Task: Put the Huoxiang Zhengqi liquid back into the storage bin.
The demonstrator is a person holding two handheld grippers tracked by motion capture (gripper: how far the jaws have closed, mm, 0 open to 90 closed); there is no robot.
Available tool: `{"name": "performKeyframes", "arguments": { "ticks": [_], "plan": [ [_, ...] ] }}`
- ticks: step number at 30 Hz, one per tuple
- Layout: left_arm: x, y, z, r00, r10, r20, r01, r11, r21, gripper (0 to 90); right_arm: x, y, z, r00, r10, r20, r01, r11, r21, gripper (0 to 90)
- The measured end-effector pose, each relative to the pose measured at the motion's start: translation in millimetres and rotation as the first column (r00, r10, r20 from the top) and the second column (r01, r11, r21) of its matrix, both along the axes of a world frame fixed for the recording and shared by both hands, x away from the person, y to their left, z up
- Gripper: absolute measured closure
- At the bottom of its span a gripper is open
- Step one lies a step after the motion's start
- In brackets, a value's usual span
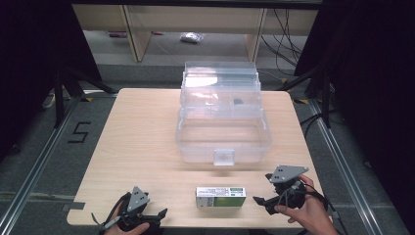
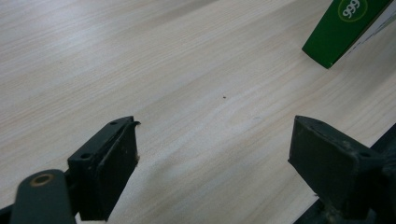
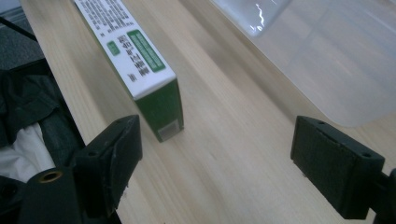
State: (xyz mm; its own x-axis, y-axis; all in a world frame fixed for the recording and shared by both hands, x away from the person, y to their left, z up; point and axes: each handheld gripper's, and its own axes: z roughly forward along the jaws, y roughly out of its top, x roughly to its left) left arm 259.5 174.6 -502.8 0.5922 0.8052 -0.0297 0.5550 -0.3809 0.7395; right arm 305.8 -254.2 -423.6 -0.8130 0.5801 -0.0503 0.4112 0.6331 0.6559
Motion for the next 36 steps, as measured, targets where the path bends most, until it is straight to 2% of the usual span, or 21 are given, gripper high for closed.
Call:
{"name": "performKeyframes", "arguments": {
  "ticks": [1, 2, 3, 4, 7, 8, 9, 10, 11, 12, 13, 15, 17, 18, 19, 21, 22, 26, 27, 31, 36],
  "plan": [
    [0.0, 0.0, 0.0, 1.0, 0.0, 0.0, 0.0, 1.0, 0.0, 14.9, 0.0, 0.0, 0.0, 1.0, 0.0, 0.0, 0.0, 1.0, 0.0, 17.6],
    [0.0, 2.2, 1.7, 0.9997, -0.024, -0.01, 0.024, 0.9994, 0.026, 14.9, 0.3, 2.5, 2.3, 1.0, 0.007, -0.007, -0.007, 0.9999, -0.016, 17.5],
    [-0.2, 1.7, 1.4, 0.9998, -0.02, -0.009, 0.02, 0.9996, 0.018, 14.9, 1.8, 8.6, 4.2, 0.9995, 0.03, -0.01, -0.03, 0.9994, -0.016, 17.5],
    [0.5, 2.5, 1.2, 0.9996, -0.028, -0.005, 0.028, 0.9991, 0.033, 14.9, 2.9, 10.3, 4.5, 0.9991, 0.041, 0.003, -0.041, 0.9989, -0.023, 17.5],
    [0.6, 2.8, 1.5, 0.9995, -0.032, -0.006, 0.032, 0.9987, 0.038, 14.9, 4.3, 17.1, 7.4, 0.9975, 0.07, 0.001, -0.07, 0.9969, -0.035, 17.7],
    [0.6, -0.7, -1.0, 1.0, 0.005, 0.008, -0.005, 0.9999, -0.009, 14.8, 5.1, 19.8, 8.7, 0.9966, 0.082, -0.003, -0.082, 0.9956, -0.047, 17.7],
    [0.6, -0.8, -1.1, 1.0, 0.005, 0.006, -0.005, 0.9999, -0.01, 14.9, 5.5, 21.6, 9.3, 0.9959, 0.09, -0.009, -0.091, 0.9945, -0.053, 17.7],
    [0.2, 0.1, -0.2, 1.0, -0.008, -0.002, 0.008, 1.0, 0.004, 14.9, 5.9, 24.3, 10.0, 0.9952, 0.098, -0.01, -0.098, 0.9934, -0.058, 18.0],
    [0.6, 2.8, 1.6, 0.9994, -0.033, -0.012, 0.033, 0.9986, 0.041, 14.9, 6.0, 27.2, 11.3, 0.9943, 0.106, -0.014, -0.107, 0.9919, -0.069, 18.2],
    [0.9, 1.9, 0.7, 0.9997, -0.022, -0.003, 0.022, 0.9992, 0.033, 14.9, 6.0, 30.4, 12.3, 0.9927, 0.119, -0.02, -0.12, 0.9896, -0.079, 18.2],
    [0.6, -1.0, -1.2, 0.9999, 0.008, 0.009, -0.008, 0.9999, -0.011, 14.9, 6.0, 33.5, 13.6, 0.9899, 0.138, -0.032, -0.14, 0.9866, -0.084, 18.2],
    [-0.1, -2.0, -1.5, 0.9999, 0.009, 0.004, -0.009, 0.9994, -0.035, 14.9, 5.5, 40.6, 15.9, 0.9862, 0.162, -0.036, -0.165, 0.9817, -0.095, 18.5],
    [0.9, 2.9, 1.5, 0.9995, -0.032, -0.01, 0.032, 0.9985, 0.043, 14.8, 5.8, 47.6, 17.5, 0.9819, 0.185, -0.038, -0.189, 0.9756, -0.112, 18.6],
    [0.0, -0.7, -0.4, 1.0, 0.001, 0.006, -0.001, 0.9999, -0.014, 14.9, 5.8, 51.0, 18.3, 0.9793, 0.197, -0.045, -0.201, 0.9719, -0.122, 18.8],
    [0.4, 0.1, 0.3, 0.9999, -0.011, 0.007, 0.011, 0.9999, -0.013, 14.9, 6.2, 54.2, 18.8, 0.9777, 0.206, -0.041, -0.21, 0.9684, -0.135, 19.0],
    [0.0, -0.2, 0.1, 1.0, 0.007, 0.004, -0.007, 0.9998, -0.018, 14.9, 6.8, 57.5, 18.9, 0.976, 0.213, -0.043, -0.217, 0.966, -0.14, 19.0],
    [-0.3, 2.1, 1.5, 0.9999, -0.009, -0.007, 0.009, 0.9999, 0.012, 14.9, 8.3, 64.7, 18.4, 0.972, 0.23, -0.047, -0.235, 0.9604, -0.15, 19.5],
    [0.9, 2.5, 1.5, 0.9998, -0.022, 0.002, 0.022, 0.9997, 0.012, 14.8, 11.9, 75.7, 17.3, 0.9644, 0.259, -0.055, -0.264, 0.9468, -0.183, 20.6],
    [-0.1, 1.6, 1.0, 0.9999, -0.009, -0.006, 0.009, 1.0, 0.003, 14.9, 13.0, 78.8, 16.7, 0.9623, 0.267, -0.053, -0.272, 0.9436, -0.189, 21.2],
    [0.2, 2.3, 1.6, 0.9999, -0.013, 0.0, 0.013, 0.9999, 0.007, 14.8, 15.2, 90.3, 15.2, 0.9531, 0.293, -0.074, -0.303, 0.9299, -0.209, 23.8],
    [0.0, 2.4, 1.6, 0.9999, -0.011, -0.001, 0.011, 0.9999, 0.004, 14.9, 16.5, 102.7, 10.8, 0.9479, 0.303, -0.098, -0.318, 0.9175, -0.239, 23.7]
  ]
}}
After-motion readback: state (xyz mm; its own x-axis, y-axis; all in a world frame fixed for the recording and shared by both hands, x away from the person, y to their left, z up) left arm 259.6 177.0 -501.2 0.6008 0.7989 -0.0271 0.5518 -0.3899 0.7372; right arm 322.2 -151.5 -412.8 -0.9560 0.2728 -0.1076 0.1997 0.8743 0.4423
